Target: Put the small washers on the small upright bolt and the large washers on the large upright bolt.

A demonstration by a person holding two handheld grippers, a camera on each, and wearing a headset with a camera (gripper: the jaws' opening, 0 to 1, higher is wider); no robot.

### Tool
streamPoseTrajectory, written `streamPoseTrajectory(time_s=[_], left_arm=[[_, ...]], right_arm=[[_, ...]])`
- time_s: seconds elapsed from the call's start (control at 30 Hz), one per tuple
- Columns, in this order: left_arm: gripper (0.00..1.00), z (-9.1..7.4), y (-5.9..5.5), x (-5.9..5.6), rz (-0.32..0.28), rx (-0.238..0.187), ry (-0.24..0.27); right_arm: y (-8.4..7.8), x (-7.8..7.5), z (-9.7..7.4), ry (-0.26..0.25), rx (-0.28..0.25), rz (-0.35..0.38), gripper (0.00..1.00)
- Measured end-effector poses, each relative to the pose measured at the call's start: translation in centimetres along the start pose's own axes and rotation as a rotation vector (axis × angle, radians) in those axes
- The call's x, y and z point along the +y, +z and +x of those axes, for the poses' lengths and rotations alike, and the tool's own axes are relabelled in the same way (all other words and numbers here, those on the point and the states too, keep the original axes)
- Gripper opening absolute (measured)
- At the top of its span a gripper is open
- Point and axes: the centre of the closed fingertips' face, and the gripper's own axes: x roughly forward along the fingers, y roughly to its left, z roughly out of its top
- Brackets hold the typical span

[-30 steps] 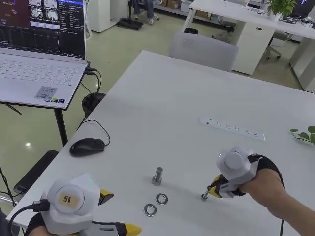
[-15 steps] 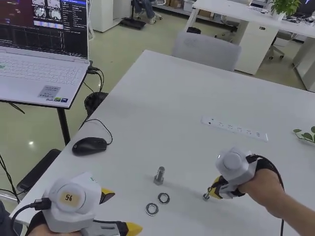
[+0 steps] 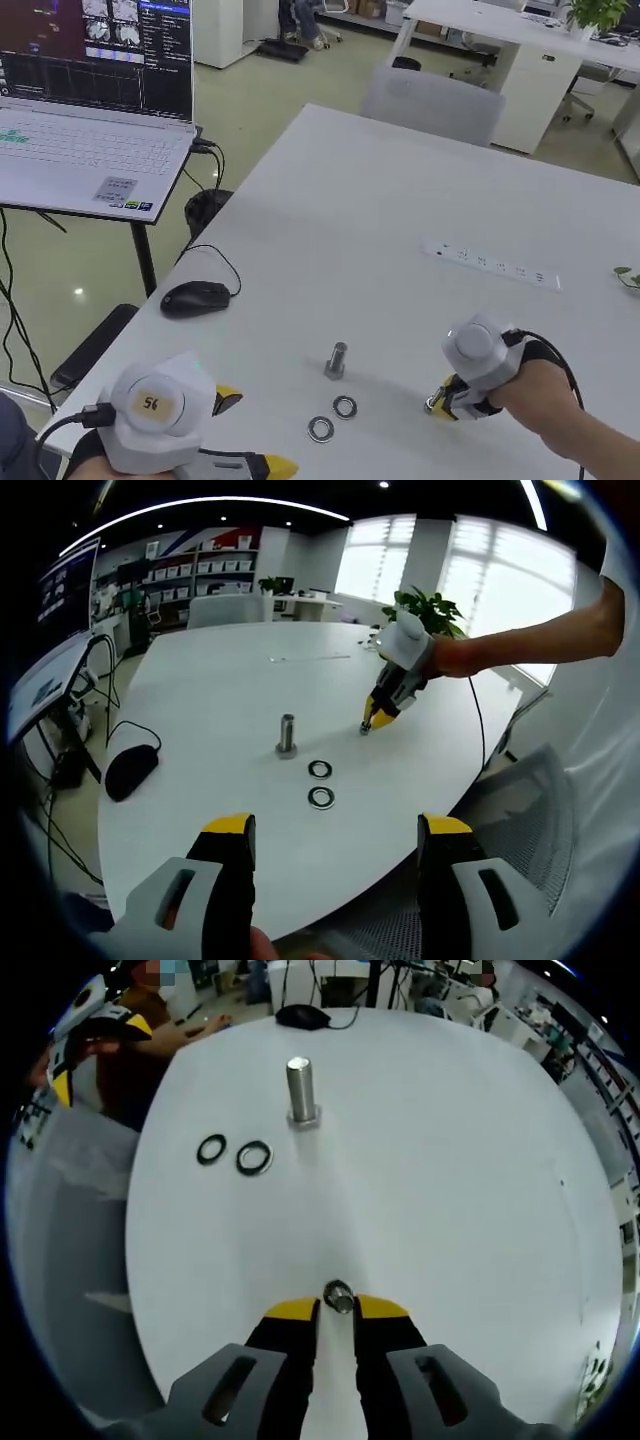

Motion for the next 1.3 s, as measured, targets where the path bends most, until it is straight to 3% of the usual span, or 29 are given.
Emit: streamPoseTrajectory(time_s=[0.2, 0.37, 0.7, 1.03, 1.13, 1.3], left_arm=[[0.65, -0.1, -0.1, 0.1, -0.001, 0.003, 0.003], [0.65, 0.0, 0.0, -0.1, -0.001, 0.000, 0.000], [0.65, 0.2, 0.4, -0.5, 0.012, -0.004, -0.008], [0.65, 0.4, 0.7, -0.8, 0.022, -0.010, -0.018], [0.65, 0.6, 0.7, -0.8, 0.023, -0.010, -0.020], [0.65, 1.0, 0.9, -1.2, 0.028, -0.014, -0.028]], right_arm=[[-0.1, 0.0, -0.1, 0.003, -0.002, 0.013, 0.17], [-0.2, -0.1, -1.1, -0.017, -0.022, 0.024, 0.19], [-1.7, 0.5, -3.0, -0.054, -0.068, 0.119, 0.22], [-4.1, 4.8, -2.3, -0.011, -0.067, 0.185, 0.23], [-3.9, 6.4, -1.7, 0.022, -0.078, 0.212, 0.23], [-2.6, 8.2, -0.5, 0.055, -0.079, 0.192, 0.24]])
